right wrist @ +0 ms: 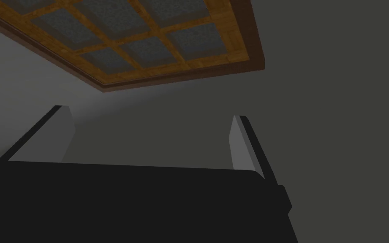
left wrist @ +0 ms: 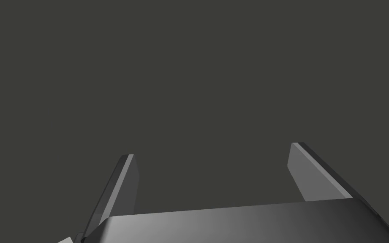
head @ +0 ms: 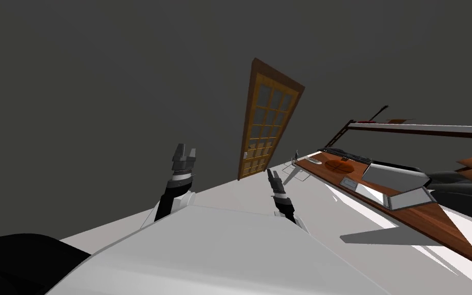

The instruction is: Pull the door open

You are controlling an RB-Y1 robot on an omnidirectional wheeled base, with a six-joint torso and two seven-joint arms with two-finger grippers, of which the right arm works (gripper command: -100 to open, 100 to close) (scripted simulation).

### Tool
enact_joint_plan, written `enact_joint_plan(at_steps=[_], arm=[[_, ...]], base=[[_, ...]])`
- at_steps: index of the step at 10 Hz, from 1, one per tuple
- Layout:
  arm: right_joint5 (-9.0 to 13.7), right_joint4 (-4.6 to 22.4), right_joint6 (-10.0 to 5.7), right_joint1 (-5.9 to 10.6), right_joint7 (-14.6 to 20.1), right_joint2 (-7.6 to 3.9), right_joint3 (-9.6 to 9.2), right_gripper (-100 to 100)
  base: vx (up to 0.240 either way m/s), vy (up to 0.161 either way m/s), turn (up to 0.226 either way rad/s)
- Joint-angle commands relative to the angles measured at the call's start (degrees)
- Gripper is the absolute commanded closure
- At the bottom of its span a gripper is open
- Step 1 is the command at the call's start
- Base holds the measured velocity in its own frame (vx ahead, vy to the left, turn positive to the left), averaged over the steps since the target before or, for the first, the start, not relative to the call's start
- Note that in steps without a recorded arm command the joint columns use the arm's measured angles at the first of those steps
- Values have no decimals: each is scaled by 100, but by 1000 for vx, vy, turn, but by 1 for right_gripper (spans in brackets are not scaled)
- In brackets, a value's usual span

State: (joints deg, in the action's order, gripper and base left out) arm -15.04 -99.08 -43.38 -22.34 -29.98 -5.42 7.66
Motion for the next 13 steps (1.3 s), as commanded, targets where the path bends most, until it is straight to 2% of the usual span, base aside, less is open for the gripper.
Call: enact_joint_plan(at_steps=[1,13], arm=[[-97,213,-81,31,-155,-3,59,-100],[-775,1624,-536,210,-1159,3,504,-100]], base=[[91,-7,100],[98,-23,103]])
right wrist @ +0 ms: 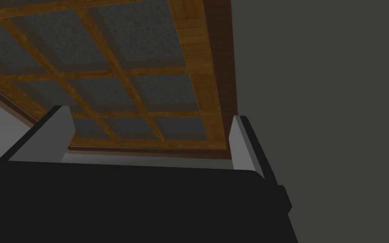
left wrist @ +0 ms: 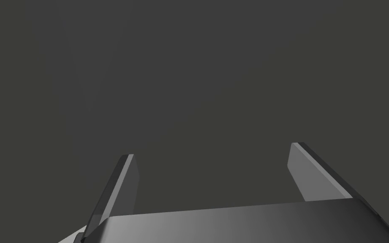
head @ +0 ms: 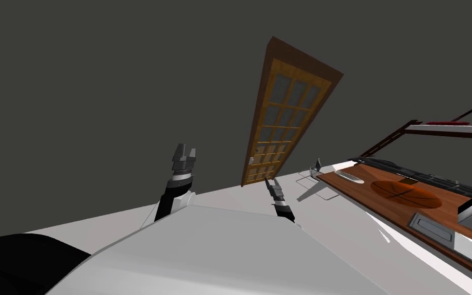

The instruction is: Pull the door open

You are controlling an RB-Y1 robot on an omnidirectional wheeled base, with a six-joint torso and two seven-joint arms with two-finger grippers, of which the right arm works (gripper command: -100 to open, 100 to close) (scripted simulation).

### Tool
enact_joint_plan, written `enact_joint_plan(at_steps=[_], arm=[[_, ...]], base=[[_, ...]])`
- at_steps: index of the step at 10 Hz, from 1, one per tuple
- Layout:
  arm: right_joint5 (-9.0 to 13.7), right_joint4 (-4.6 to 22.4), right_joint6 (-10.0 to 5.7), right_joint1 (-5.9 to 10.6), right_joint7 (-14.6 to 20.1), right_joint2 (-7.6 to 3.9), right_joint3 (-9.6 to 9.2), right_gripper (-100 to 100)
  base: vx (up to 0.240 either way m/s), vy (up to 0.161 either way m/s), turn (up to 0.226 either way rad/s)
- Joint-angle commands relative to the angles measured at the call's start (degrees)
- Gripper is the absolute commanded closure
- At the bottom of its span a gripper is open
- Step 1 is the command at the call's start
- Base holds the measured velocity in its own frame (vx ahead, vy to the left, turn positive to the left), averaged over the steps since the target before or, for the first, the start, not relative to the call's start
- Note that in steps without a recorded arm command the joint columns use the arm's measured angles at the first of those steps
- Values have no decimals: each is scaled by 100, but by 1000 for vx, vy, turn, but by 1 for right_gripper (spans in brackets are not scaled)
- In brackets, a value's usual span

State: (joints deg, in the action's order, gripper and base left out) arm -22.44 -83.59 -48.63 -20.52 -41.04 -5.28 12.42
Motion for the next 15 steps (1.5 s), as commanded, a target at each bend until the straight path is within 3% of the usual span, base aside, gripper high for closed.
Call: enact_joint_plan(at_steps=[1,5,9,11,15], arm=[[-88,187,-47,42,-133,-4,63,-100],[-297,623,-187,98,-443,25,201,-100],[-635,1326,-415,187,-944,97,423,-100],[-678,1415,-443,198,-1007,109,451,-100],[-949,1979,-625,270,-1408,202,628,-100]], base=[[97,-23,90],[95,-31,93],[150,-60,149],[83,-37,44],[133,-64,130]])
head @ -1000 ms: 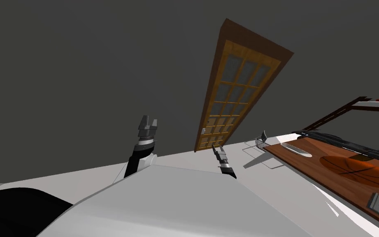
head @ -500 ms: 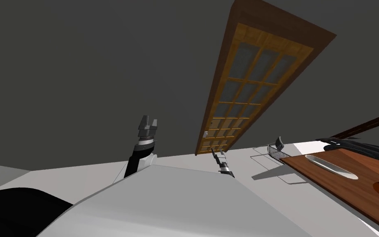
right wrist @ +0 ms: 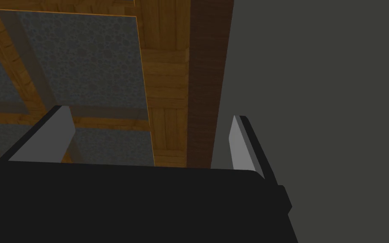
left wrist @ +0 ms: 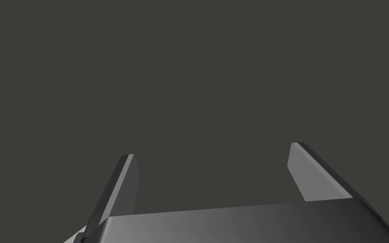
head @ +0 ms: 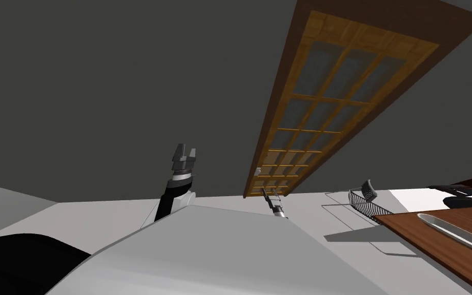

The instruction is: Pull the door open

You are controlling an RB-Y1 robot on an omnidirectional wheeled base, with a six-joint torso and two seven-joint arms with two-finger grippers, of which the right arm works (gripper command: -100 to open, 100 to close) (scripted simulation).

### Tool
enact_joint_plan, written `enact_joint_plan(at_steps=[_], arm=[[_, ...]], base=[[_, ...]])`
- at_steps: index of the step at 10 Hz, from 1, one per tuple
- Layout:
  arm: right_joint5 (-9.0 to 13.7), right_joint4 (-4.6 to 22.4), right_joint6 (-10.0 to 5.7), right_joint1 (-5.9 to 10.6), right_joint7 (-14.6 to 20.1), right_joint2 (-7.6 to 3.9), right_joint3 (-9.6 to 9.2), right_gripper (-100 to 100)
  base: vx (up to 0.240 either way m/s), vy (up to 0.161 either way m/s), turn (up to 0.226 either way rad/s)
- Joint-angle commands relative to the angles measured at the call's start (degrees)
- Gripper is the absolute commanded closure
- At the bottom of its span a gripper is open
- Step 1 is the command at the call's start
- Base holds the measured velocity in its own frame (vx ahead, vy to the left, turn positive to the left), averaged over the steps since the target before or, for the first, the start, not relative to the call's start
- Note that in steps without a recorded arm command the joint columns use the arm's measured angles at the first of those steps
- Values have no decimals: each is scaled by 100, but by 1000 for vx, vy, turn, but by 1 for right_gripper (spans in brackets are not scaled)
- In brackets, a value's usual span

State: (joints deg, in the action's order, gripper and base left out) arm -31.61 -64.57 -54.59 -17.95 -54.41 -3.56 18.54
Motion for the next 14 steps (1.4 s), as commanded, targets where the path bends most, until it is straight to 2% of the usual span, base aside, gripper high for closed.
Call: enact_joint_plan(at_steps=[1,3,6,7,8,11,14], arm=[[-97,212,-73,30,-167,57,59,-100],[-231,492,-164,66,-366,121,147,-100],[-357,753,-248,99,-552,194,230,-100],[-327,697,-229,92,-503,175,212,-100],[-214,908,-310,153,-506,12,339,-100],[-34,1209,-423,238,-486,-196,526,-100],[116,1460,-516,309,-469,-349,682,-100]], base=[[121,-89,81],[135,-80,123],[120,-87,75],[44,-38,22],[60,94,220],[133,146,149],[174,2,109]])
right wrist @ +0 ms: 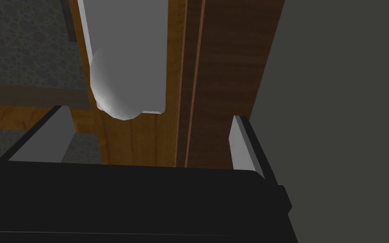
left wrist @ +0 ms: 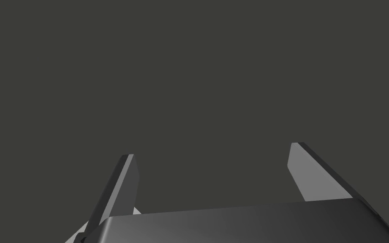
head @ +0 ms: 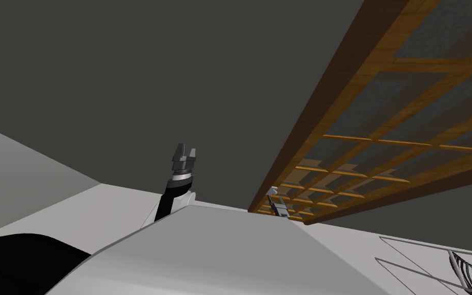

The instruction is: Pull the door open

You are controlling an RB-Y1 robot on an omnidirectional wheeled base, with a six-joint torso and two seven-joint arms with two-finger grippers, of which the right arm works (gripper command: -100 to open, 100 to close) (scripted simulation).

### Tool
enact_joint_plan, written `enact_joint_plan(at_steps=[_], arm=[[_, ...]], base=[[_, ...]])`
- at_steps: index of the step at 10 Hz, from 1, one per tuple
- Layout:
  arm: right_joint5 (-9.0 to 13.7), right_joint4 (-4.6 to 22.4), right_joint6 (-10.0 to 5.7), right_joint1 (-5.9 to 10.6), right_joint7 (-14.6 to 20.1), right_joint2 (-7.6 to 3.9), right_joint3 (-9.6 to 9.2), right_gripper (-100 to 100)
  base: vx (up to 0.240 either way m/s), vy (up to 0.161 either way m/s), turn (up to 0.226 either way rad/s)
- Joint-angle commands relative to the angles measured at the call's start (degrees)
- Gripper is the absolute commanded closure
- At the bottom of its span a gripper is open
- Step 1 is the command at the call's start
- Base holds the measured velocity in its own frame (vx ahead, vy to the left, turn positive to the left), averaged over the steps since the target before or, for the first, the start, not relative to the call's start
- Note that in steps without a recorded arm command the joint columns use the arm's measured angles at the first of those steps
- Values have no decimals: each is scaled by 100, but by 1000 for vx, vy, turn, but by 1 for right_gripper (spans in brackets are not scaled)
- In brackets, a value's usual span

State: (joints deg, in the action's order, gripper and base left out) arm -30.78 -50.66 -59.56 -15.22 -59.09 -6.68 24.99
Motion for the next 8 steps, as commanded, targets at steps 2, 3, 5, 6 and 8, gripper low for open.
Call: enact_joint_plan(at_steps=[2,3,5,6,8], arm=[[150,263,-91,91,11,-148,158,-100],[115,283,-146,71,-5,-118,113,-100],[115,283,-146,71,-5,-118,113,100],[115,283,-146,71,-5,-118,113,100],[115,283,-146,71,-5,-118,113,100]], base=[[158,-36,105],[5,22,-24],[-4,-8,6],[-5,-5,16],[0,0,0]])
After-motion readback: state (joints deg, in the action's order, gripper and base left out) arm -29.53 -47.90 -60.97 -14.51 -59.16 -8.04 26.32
